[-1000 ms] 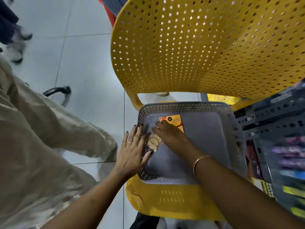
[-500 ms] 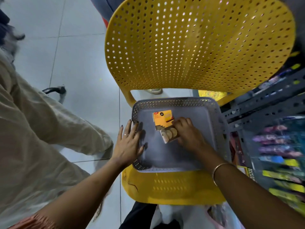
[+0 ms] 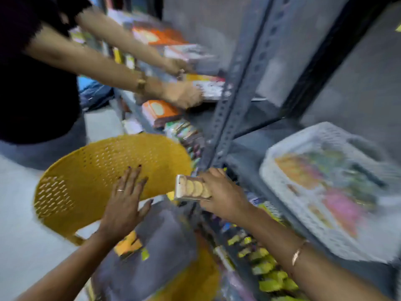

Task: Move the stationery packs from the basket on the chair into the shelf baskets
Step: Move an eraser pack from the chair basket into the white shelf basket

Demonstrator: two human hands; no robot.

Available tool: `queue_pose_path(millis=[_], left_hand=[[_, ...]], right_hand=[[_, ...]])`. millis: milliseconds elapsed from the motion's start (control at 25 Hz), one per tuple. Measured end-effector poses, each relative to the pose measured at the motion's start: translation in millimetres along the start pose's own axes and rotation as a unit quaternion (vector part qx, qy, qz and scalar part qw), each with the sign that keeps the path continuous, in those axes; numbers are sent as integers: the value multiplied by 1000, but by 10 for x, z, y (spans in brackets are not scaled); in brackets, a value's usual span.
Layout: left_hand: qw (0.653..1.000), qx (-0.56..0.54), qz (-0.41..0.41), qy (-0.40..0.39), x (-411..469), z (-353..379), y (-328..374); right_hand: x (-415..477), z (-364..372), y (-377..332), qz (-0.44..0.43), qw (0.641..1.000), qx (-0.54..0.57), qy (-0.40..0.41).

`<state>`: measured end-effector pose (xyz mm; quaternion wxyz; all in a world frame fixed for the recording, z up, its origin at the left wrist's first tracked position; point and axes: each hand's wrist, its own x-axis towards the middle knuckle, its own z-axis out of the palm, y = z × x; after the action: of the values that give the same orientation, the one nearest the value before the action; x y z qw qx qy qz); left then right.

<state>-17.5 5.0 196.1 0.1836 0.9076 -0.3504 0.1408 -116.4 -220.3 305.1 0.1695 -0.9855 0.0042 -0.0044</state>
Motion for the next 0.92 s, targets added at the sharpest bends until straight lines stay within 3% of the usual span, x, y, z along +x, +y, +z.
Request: queue_pose_path(millis=[160, 320, 560, 680, 920], left_hand=[[991, -70, 97, 60, 907, -385, 875], [969, -111, 218, 35, 1405, -481, 1783], [914, -112, 388, -37, 1438, -424, 2746], [909, -89, 394, -103, 1384, -276, 2850], [914, -124, 365, -130, 1350, -334, 2866]], right_hand=[[-476, -1133, 178, 68, 995, -27, 67], [-1056, -1850, 477, 200, 975, -13, 97], [-1706, -1698, 939, 345, 938, -9, 21], [-1844, -1426, 1103, 378, 925, 35, 21], [-1764, -1223, 1240, 399, 916, -30, 13]])
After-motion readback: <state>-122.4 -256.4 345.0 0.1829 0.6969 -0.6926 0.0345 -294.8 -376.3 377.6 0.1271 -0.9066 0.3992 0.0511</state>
